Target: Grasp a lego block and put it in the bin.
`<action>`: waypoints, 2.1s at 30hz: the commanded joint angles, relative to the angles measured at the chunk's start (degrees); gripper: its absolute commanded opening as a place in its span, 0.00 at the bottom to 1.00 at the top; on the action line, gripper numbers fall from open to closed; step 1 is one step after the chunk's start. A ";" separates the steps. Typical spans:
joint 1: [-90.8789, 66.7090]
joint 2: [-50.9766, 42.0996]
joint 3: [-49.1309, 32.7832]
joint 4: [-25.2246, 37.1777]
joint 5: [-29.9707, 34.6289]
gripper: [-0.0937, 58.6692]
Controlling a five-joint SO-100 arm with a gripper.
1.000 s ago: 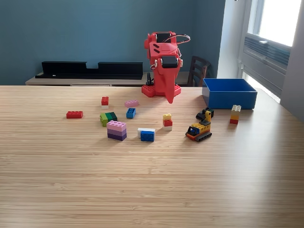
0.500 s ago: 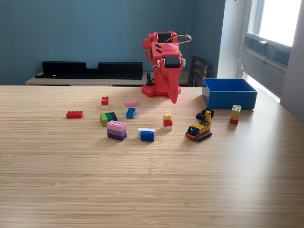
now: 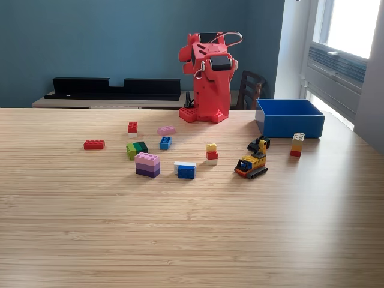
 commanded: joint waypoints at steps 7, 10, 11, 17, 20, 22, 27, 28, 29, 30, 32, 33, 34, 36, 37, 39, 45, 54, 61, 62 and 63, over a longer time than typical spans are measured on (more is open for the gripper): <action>6.15 -42.36 -34.72 13.45 0.00 0.00; 9.05 -52.56 -44.30 18.54 -0.88 0.00; 10.11 -55.46 -47.02 19.69 -1.58 0.00; 14.94 -68.64 -55.46 22.76 -1.85 0.33; 15.64 -72.77 -56.07 22.32 0.26 0.53; 15.47 -75.15 -56.16 21.80 1.05 0.60; 14.06 -78.13 -57.48 20.74 0.09 0.73; 13.62 -78.57 -57.57 20.30 -0.62 0.74; 13.10 -79.01 -57.57 19.78 -0.88 0.74; 12.57 -79.54 -57.57 19.25 -0.97 0.72; 11.78 -80.51 -57.57 17.84 -0.53 0.69; 11.51 -81.21 -57.57 17.23 -0.26 0.67; 11.16 -81.83 -57.57 16.44 -0.09 0.66; 10.37 -83.50 -57.74 15.12 0.09 0.64; 9.93 -84.55 -57.83 14.68 0.18 0.64; 9.14 -86.75 -58.10 13.89 0.26 0.63; 8.53 -94.39 -59.77 11.78 0.97 0.56; 8.70 -99.93 -61.52 11.25 0.97 0.52; 8.61 -100.11 -62.40 11.16 0.35 0.49; 8.61 -100.11 -62.49 11.16 0.26 0.42; 8.61 -100.11 -62.67 11.16 0.53 0.33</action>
